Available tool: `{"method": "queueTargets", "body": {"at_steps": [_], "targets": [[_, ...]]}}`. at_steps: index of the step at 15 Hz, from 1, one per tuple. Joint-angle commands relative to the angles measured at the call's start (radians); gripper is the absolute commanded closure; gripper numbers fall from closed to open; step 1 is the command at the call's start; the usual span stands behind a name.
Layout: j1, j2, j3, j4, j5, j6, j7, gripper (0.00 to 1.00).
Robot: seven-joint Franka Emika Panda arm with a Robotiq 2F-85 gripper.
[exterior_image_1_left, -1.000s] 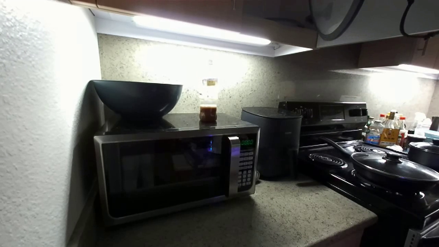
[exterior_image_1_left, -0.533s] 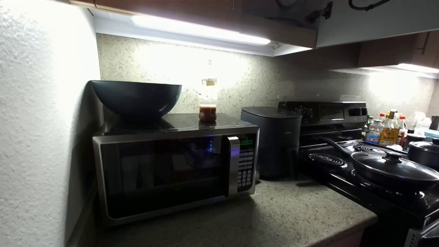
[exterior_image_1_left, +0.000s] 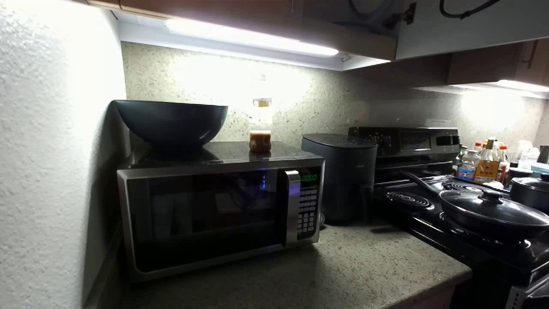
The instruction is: Put the lid on the counter on the bottom shelf of the open cabinet
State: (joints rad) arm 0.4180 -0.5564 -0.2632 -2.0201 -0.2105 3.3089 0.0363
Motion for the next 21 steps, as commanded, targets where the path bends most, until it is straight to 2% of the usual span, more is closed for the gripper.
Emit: {"method": "queueTargets", "body": {"at_steps": [1,5,8,11,13,14,16,19,20,21], "targets": [[-0.102,0.089,0.013,0.052,-0.028,0.052,-0.027,0.96],[-0.107,0.172,-0.015,0.134,-0.078,0.042,-0.051,0.96],[-0.056,0.239,-0.045,0.235,-0.138,0.017,-0.101,0.96],[0.057,0.293,-0.107,0.317,-0.185,-0.012,-0.16,0.96],[0.156,0.309,-0.161,0.339,-0.173,-0.049,-0.18,0.96],[0.08,0.283,-0.111,0.288,-0.164,-0.022,-0.131,0.89],[0.139,0.304,-0.143,0.312,-0.164,-0.035,-0.141,0.89],[0.148,0.309,-0.152,0.319,-0.164,-0.037,-0.141,0.89],[0.148,0.309,-0.155,0.32,-0.164,-0.037,-0.142,0.96],[0.143,0.32,-0.161,0.322,-0.164,-0.029,-0.142,0.96]]}}
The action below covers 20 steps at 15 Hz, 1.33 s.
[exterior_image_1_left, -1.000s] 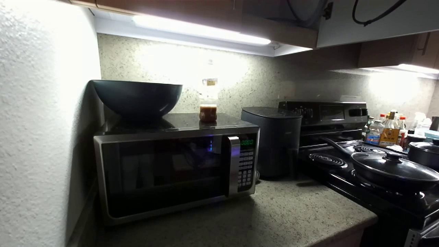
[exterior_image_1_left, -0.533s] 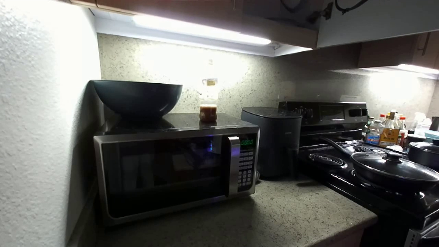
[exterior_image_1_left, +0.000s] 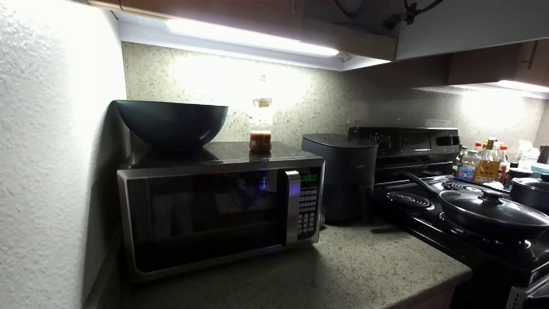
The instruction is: Put the lid on the counter on the bottom shelf of the open cabinet
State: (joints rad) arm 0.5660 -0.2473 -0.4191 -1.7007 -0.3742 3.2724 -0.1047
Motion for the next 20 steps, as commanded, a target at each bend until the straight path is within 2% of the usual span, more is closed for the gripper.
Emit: {"method": "queueTargets", "body": {"at_steps": [1,5,12,14,18,19,20], "targets": [[0.009,0.021,-0.025,0.0,0.007,0.018,-0.005,0.96],[0.079,0.057,-0.107,0.002,0.023,0.045,-0.02,0.96],[0.291,0.064,-0.305,-0.005,0.015,0.031,-0.049,0.96],[0.314,0.078,-0.352,0.013,0.003,0.015,-0.054,0.96],[0.305,0.112,-0.419,0.047,-0.023,-0.019,-0.099,0.96],[0.309,0.116,-0.432,0.05,-0.017,-0.023,-0.106,0.85],[0.315,0.117,-0.443,0.051,-0.01,-0.029,-0.11,0.63]]}}
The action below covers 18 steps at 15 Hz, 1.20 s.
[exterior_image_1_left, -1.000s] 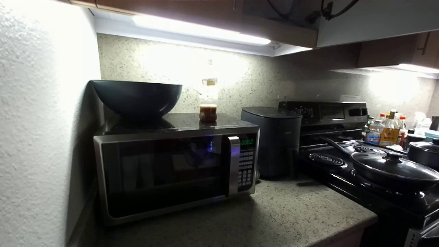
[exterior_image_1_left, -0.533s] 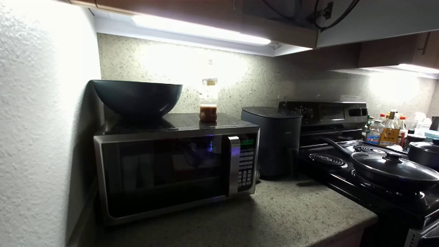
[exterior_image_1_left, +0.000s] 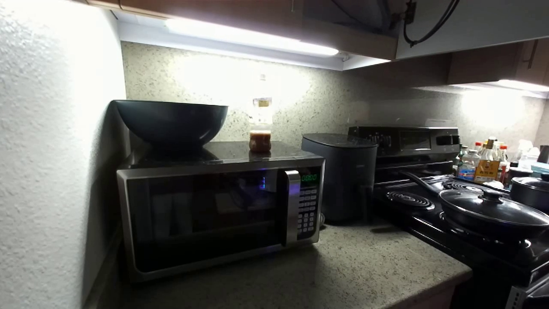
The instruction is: Put the lid on the counter on the bottom shelf of the open cabinet
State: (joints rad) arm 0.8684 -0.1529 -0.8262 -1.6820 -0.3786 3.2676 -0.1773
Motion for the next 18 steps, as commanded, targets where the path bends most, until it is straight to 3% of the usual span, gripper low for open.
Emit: {"method": "queueTargets", "body": {"at_steps": [1,2,7,11,12,13,14,18], "targets": [[0.015,0.025,-0.045,0.033,-0.003,-0.028,-0.04,0.6],[0.014,0.027,-0.052,0.033,-0.001,-0.034,-0.036,0.6],[-0.001,0.026,-0.054,0.034,-0.007,-0.086,-0.024,0.29],[-0.05,0.032,-0.007,0.098,-0.065,-0.328,0.024,0.03],[-0.206,0.034,0.163,0.098,0.043,-0.386,-0.046,0.01],[-0.079,0.0,0.061,0.116,-0.074,-0.454,0.062,0.0],[-0.12,-0.005,0.107,0.13,-0.101,-0.506,0.092,0.0],[-0.136,-0.036,0.16,0.165,-0.213,-0.647,0.222,0.0]]}}
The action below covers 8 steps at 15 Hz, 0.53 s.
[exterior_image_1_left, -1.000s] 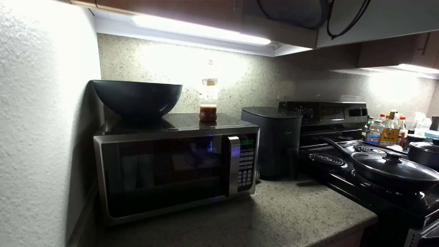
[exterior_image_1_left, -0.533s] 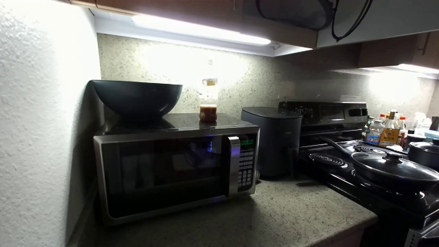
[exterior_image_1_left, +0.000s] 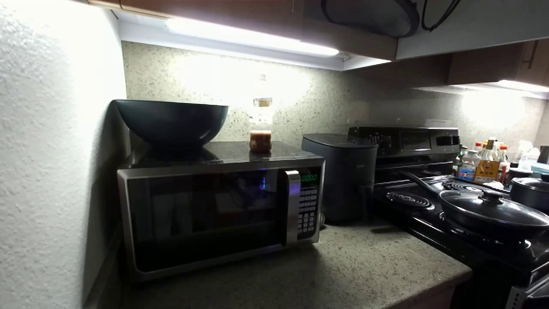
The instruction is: Put the lid on the counter on the bottom shelf of the open cabinet
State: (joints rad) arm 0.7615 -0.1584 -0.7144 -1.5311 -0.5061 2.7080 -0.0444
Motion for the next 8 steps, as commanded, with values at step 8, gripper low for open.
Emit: {"method": "queueTargets", "body": {"at_steps": [8], "targets": [[-0.051,-0.09,0.102,0.01,-0.207,-0.162,0.284,0.0]]}}
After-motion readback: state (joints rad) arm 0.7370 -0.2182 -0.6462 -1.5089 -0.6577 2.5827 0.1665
